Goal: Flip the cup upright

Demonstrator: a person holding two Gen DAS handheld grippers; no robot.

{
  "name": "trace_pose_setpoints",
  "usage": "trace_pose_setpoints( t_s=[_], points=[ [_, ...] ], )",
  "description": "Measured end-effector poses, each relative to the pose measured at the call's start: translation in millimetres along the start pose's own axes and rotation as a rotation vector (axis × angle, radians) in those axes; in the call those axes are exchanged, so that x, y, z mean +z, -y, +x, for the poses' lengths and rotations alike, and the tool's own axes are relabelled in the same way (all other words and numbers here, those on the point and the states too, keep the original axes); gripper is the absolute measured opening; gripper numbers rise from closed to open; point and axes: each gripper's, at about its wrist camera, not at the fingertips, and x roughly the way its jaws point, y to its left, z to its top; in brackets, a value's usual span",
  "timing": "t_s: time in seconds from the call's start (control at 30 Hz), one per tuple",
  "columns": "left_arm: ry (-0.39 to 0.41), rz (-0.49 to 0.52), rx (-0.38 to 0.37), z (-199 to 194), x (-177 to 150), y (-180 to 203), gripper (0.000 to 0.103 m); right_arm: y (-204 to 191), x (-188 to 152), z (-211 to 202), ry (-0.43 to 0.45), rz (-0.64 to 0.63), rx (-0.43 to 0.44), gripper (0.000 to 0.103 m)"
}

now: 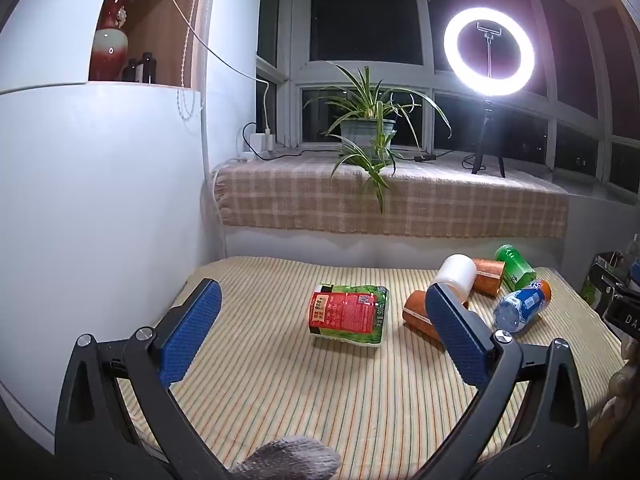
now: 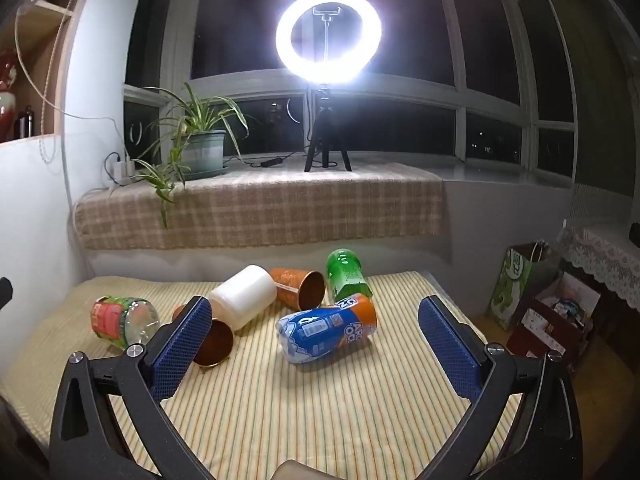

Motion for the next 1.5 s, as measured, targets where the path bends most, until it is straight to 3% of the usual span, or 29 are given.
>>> trace_pose_setpoints(
  t_s=[0.07,1.5],
  points=[
    [0.034,0.009,0.005,-1.3,-0.6,0.5,0.103,0.2,1.0,0.8,-0.002,0.0,0.003,0.103],
    [0.018,-0.016,0.016,1.8,0.6,-5.6,0.103,-12.4,-3.6,0.6,-0.029,-0.044,0.024,0.103]
  ],
)
